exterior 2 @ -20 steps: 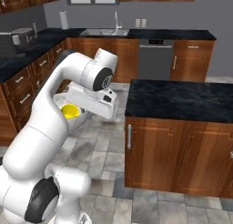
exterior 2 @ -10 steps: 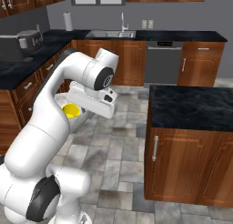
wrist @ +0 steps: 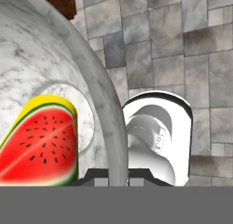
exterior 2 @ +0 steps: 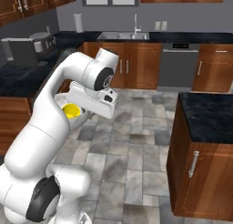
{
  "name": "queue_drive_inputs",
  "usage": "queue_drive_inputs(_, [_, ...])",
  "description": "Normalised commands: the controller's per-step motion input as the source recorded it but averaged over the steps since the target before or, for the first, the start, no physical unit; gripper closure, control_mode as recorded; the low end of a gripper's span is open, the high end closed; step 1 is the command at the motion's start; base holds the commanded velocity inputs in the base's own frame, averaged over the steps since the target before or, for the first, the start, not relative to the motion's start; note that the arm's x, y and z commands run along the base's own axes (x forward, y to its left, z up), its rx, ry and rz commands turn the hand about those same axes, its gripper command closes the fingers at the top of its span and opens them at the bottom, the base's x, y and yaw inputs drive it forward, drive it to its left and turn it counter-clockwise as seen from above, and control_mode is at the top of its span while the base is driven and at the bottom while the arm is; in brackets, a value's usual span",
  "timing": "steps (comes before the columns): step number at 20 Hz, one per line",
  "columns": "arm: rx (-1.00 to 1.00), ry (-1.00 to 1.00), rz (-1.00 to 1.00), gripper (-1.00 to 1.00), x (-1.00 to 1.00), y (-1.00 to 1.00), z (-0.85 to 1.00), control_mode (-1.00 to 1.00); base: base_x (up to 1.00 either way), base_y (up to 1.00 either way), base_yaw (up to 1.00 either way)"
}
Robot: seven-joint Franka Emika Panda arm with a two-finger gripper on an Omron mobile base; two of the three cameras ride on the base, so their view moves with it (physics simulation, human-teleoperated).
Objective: Place the cup inside the bowl on the dining table and move the bowl to any counter.
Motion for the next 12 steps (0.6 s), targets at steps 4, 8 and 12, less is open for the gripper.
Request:
queue_drive_inputs(4, [0.0,0.0,0.0,1.0,0.0,0.0,0.0,1.0,0.33,0.67,0.0])
queue_drive_inputs(8, [0.0,0.0,0.0,1.0,0.0,0.0,0.0,1.0,0.23,0.49,0.02])
queue_drive_inputs(12, [0.0,0.0,0.0,1.0,0.0,0.0,0.0,1.0,0.16,0.29,0.08])
